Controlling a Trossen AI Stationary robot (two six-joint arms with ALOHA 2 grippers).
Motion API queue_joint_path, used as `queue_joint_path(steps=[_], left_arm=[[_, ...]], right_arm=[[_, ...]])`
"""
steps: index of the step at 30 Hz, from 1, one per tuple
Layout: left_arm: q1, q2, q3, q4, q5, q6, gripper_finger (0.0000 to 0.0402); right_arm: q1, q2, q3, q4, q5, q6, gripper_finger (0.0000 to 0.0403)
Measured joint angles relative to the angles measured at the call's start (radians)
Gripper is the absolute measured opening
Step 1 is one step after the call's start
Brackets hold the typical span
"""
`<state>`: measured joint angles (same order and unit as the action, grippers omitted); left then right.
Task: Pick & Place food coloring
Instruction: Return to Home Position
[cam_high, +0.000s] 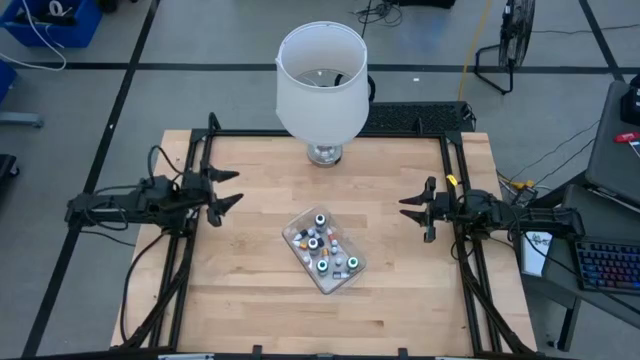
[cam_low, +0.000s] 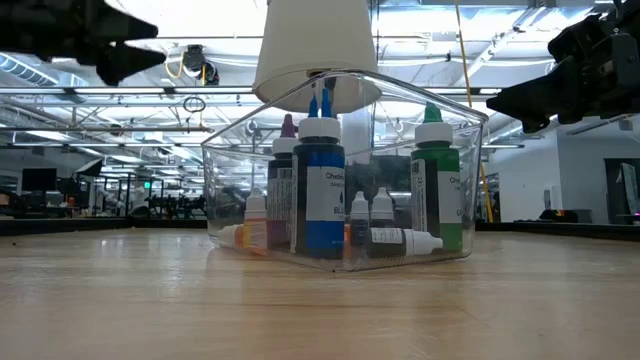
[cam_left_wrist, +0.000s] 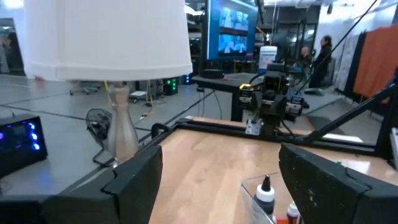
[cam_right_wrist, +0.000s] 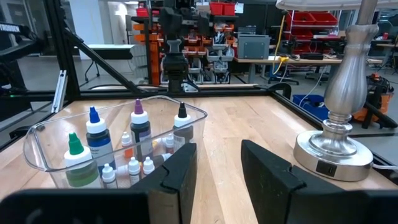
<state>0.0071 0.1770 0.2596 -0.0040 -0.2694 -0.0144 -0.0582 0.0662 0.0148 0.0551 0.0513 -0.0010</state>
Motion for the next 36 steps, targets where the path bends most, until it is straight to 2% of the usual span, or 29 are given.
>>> queue_joint_path(steps=[5, 11, 24, 36], left_arm=[[-0.001, -0.092, -0.081, 0.01, 0.006, -0.023, 0.0323], [-0.001, -0.138, -0.133, 0.014, 0.007, -0.042, 0.0324], [-0.001, -0.14, -0.243, 0.066, 0.016, -0.058, 0.0324], [-0.001, -0.123, -0.248, 0.07, 0.009, -0.059, 0.0324]], right_arm=[[0.0, 0.0, 0.0, 0.0, 0.0, 0.0, 0.0114], [0.0, 0.0, 0.0, 0.0, 0.0, 0.0, 0.0114], [0.0, 0.0, 0.0, 0.0, 0.0, 0.0, 0.0114], [0.0, 0.0, 0.0, 0.0, 0.0, 0.0, 0.0114]])
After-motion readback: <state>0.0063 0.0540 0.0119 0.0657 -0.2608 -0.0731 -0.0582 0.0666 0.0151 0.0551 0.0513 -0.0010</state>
